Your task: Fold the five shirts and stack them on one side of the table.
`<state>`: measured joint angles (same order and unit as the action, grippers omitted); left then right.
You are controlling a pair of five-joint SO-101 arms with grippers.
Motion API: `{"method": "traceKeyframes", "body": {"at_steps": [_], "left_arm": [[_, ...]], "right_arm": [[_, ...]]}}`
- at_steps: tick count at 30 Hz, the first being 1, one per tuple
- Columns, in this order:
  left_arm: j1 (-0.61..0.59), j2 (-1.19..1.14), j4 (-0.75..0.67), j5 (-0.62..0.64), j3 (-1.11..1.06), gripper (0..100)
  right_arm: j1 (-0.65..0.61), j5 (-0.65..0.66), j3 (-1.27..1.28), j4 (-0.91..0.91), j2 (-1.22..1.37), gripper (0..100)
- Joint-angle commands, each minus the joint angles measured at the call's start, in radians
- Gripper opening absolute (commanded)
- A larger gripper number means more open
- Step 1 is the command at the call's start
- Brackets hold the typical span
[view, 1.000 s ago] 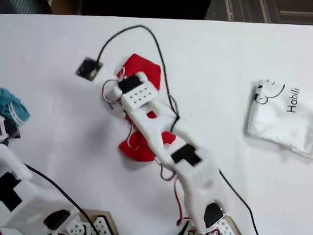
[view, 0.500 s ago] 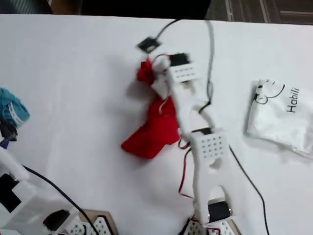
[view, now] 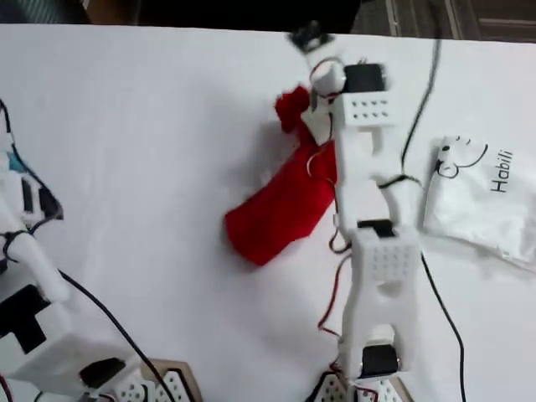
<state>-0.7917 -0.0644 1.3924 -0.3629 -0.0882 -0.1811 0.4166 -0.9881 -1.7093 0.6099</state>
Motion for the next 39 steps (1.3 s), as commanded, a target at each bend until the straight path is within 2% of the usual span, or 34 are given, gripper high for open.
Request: {"method": "traceKeyframes", "body": {"at_steps": [1,5,10,16,20,24,30,34,39], "left_arm": [[0.043,0.057,-0.005,0.037,0.004,26],[0.066,0.057,-0.005,0.057,0.004,26],[0.083,0.057,-0.003,0.057,0.004,26],[0.086,0.055,-0.003,0.057,0.004,26],[0.118,0.055,-0.003,0.057,0.001,26],[0.209,0.055,-0.005,0.051,-0.048,26],[0.431,0.055,-0.005,-0.044,-0.176,27],[0.565,0.055,-0.011,-0.043,-0.197,27],[0.726,0.060,-0.011,-0.041,-0.186,27]], "right_arm": [[-0.071,-0.081,0.169,-0.005,-0.323,2.0],[-0.219,-0.192,0.465,0.018,-0.573,2.0],[-0.377,-0.212,0.792,0.188,-0.865,2.0],[-0.414,-0.221,1.071,0.278,-1.142,2.0],[-0.406,-0.216,1.286,0.332,-1.181,2.1],[-0.366,-0.212,1.588,0.518,-1.164,2.1],[-0.159,-0.210,1.781,0.757,-1.159,2.1],[-0.038,-0.209,1.800,0.794,-1.159,2.1],[0.021,-0.209,1.834,0.794,-1.159,2.1]]}}
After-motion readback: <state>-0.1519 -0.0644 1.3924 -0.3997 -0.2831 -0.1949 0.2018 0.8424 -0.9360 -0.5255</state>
